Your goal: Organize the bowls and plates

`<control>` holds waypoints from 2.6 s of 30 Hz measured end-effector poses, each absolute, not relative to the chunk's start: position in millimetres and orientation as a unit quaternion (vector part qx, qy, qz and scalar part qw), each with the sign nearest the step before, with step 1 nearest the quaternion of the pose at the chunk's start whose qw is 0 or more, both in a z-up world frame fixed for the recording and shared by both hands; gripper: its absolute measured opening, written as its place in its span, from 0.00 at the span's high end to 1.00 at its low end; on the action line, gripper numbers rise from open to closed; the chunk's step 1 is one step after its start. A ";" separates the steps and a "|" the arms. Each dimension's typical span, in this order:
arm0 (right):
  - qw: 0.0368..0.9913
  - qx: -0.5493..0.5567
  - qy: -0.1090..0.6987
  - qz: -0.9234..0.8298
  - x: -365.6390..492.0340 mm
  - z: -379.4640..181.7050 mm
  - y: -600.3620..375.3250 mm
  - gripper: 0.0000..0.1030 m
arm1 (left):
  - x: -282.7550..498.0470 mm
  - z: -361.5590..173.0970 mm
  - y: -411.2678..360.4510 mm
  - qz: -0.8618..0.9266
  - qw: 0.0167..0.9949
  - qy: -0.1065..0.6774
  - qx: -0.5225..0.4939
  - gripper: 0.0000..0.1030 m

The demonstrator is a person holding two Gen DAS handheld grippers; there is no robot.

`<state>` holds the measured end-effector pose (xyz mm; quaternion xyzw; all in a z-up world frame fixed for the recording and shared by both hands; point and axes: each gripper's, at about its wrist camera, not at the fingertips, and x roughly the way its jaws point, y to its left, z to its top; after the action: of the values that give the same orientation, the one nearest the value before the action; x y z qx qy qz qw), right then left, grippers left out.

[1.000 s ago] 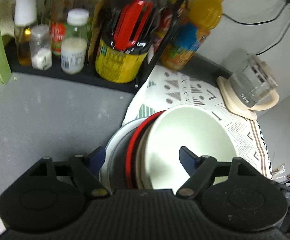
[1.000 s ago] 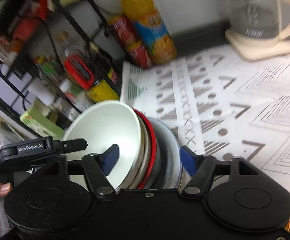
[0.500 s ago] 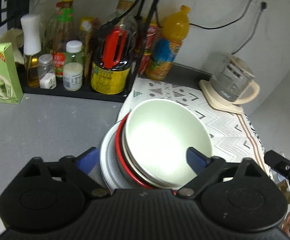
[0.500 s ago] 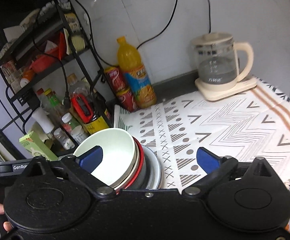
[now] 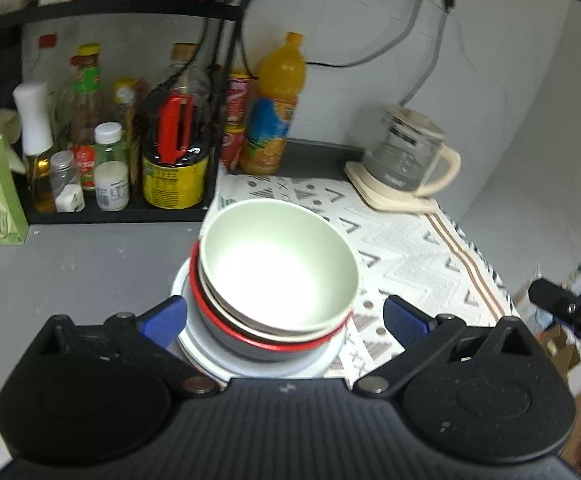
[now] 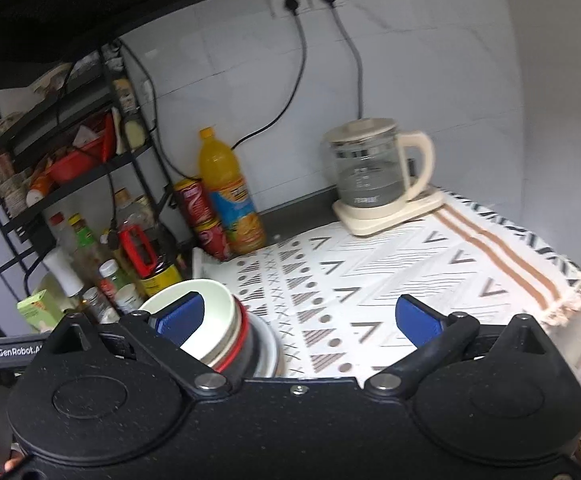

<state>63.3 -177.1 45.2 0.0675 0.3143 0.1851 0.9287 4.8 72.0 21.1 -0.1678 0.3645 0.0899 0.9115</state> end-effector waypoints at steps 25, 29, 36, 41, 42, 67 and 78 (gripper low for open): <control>0.935 0.044 0.325 0.137 -5.6 62.8 -218.8 0.00 | -57.9 41.2 9.4 0.040 0.929 0.356 -0.094 0.01; 0.935 0.044 0.324 0.137 -12.2 63.5 -219.5 0.00 | -65.6 44.4 7.8 0.037 0.931 0.353 -0.090 0.01; 0.936 0.048 0.324 0.128 -23.2 62.5 -219.8 0.00 | -77.7 51.2 1.5 0.035 0.935 0.342 -0.092 0.01; 0.937 0.043 0.324 0.119 -32.2 64.3 -218.7 0.00 | -85.8 56.8 -0.8 0.047 0.937 0.335 -0.085 0.01; 0.937 0.041 0.325 0.122 -32.9 64.9 -218.2 0.00 | -87.4 57.2 -0.6 0.050 0.937 0.336 -0.085 0.01; 0.926 0.016 0.348 0.149 -40.0 63.9 -203.7 0.00 | -105.1 62.5 9.2 0.079 0.937 0.329 -0.087 0.00; 0.926 0.017 0.346 0.147 -38.5 63.7 -205.7 0.00 | -106.8 63.4 9.5 0.082 0.938 0.324 -0.092 0.00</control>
<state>-38.5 -205.7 63.7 0.0168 0.3463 0.1470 0.9264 -106.8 9.5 63.4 -0.0920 0.3237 0.0822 0.9381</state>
